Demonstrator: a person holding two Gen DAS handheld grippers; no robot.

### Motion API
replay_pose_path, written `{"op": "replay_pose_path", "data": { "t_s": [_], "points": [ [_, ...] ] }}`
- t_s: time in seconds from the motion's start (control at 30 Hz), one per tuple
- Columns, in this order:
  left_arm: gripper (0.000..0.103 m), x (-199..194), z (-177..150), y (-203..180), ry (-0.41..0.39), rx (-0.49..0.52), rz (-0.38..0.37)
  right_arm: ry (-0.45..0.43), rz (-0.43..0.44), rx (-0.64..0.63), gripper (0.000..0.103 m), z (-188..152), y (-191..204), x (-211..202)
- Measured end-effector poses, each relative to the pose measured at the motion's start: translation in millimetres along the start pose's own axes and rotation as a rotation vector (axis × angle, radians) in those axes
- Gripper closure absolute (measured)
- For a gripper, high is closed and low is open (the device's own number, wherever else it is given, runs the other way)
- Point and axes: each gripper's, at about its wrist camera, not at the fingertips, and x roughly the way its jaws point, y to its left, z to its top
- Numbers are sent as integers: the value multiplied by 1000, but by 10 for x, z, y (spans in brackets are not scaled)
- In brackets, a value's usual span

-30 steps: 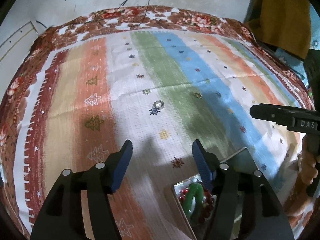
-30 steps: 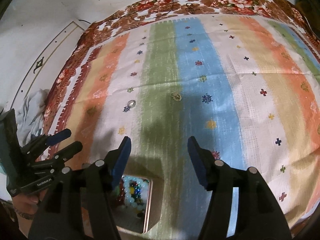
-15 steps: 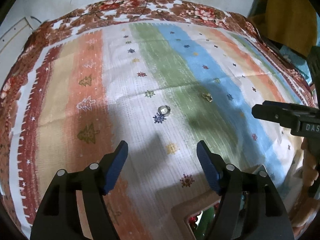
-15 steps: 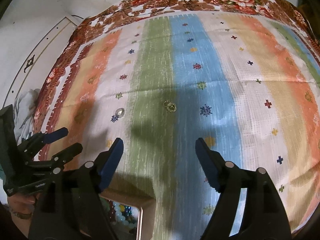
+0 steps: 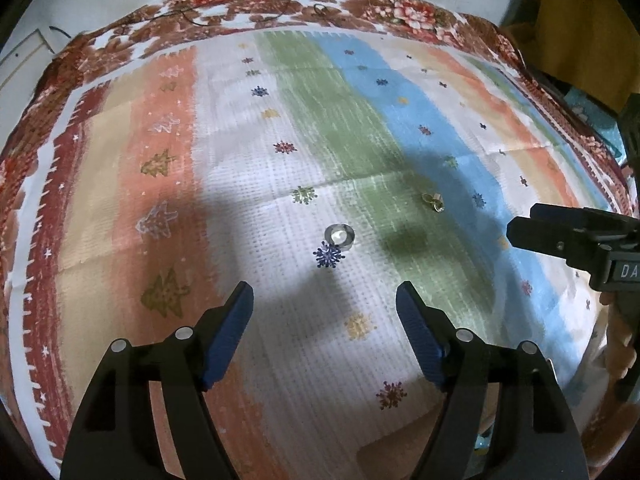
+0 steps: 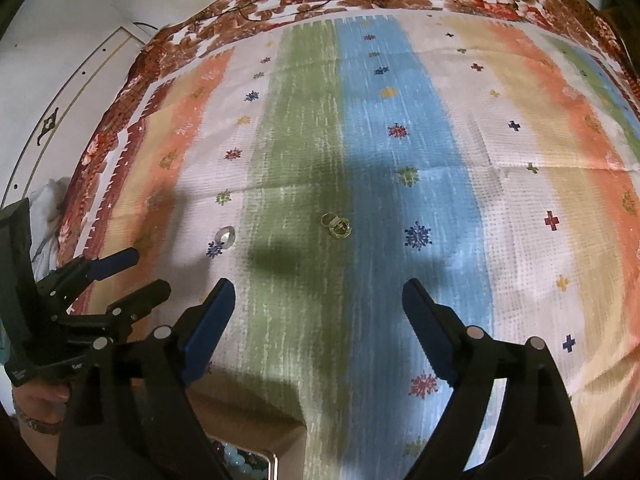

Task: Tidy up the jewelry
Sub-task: 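Move both open tools toward the silver ring and gold charm, then grasp the gold charm with the right tool while the left tool grasps the silver ring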

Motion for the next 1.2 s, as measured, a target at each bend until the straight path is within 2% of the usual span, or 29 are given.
{"op": "replay_pose_path", "data": {
  "t_s": [0.2,0.37,0.73,0.87,0.93,1.0,1.17,1.2],
  "points": [
    [30,125,73,-30,19,19,-7,22,-14,18,18,48,-38,148],
    [31,251,134,-68,36,43,-3,53,-23,87,18,94,-119,367],
    [36,479,236,-85,72,63,-19,53,-64,45,18,206,-69,567],
    [43,551,254,-85,80,77,-1,58,-80,37,19,241,-73,661],
    [46,593,261,-85,86,94,18,64,-89,34,25,265,-77,707],
    [53,635,269,-78,94,101,26,71,-100,29,27,287,-88,763],
    [63,692,290,-71,88,116,30,78,-120,24,31,326,-97,849],
    [66,699,300,-69,87,119,32,79,-128,25,34,335,-96,861]
  ]
}}
